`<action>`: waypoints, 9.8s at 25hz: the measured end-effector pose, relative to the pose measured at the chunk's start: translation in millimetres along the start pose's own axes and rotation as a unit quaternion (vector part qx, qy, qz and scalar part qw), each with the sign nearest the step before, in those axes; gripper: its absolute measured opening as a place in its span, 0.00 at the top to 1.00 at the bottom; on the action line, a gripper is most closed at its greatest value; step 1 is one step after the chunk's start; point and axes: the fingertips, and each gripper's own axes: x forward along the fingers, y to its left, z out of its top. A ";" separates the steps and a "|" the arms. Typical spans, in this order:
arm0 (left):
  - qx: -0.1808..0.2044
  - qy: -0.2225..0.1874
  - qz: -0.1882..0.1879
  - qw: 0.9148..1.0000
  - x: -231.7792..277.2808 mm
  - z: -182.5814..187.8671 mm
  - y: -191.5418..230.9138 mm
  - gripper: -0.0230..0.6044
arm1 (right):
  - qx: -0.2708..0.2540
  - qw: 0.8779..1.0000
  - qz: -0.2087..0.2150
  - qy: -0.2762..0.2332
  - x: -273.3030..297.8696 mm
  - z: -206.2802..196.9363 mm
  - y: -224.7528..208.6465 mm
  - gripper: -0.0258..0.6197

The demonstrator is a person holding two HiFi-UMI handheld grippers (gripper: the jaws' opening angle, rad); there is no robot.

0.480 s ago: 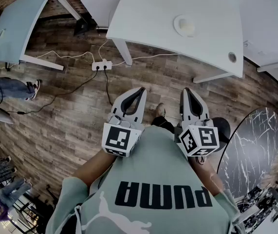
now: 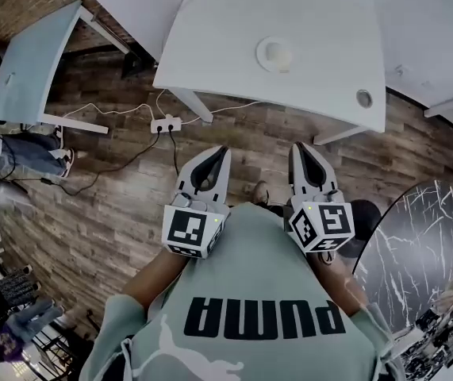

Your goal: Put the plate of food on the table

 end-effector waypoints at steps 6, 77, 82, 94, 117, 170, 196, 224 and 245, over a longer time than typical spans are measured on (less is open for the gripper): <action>0.004 0.005 -0.003 1.000 23.6 6.2 -18.0 0.95 | 0.008 1.000 -0.002 -0.003 -1.7 5.2 -33.3 0.95; -0.211 0.200 -0.196 0.937 372.9 -38.6 131.4 0.78 | 0.119 0.952 -0.109 0.261 264.8 -25.1 -187.3 0.95; -0.214 0.232 -0.192 0.929 384.6 -56.0 129.9 0.75 | 0.128 0.942 -0.102 0.293 270.7 -40.7 -199.6 0.92; -0.221 0.294 -0.169 0.914 398.7 -89.5 129.2 0.73 | 0.201 0.921 -0.090 0.321 273.5 -67.7 -221.6 0.90; -0.246 0.341 -0.150 0.895 409.1 -110.9 131.6 0.86 | 0.329 0.888 -0.075 0.312 286.1 -83.8 -224.8 0.91; -0.189 0.221 -0.373 0.881 322.9 0.1 -13.6 0.89 | 0.289 0.919 -0.266 0.023 82.3 7.1 -198.4 0.93; -0.103 0.233 -0.464 0.849 206.1 -14.4 -229.9 0.90 | 0.342 0.871 -0.337 -0.100 -167.6 -41.0 -207.9 0.93; 0.005 0.246 -0.561 0.790 60.4 -57.6 -445.0 0.90 | 0.377 0.797 -0.419 -0.218 -420.7 -121.0 -189.5 0.93; 0.090 0.317 -0.672 0.663 9.7 -113.5 -605.5 0.90 | 0.426 0.658 -0.558 -0.270 -558.8 -188.4 -192.4 0.93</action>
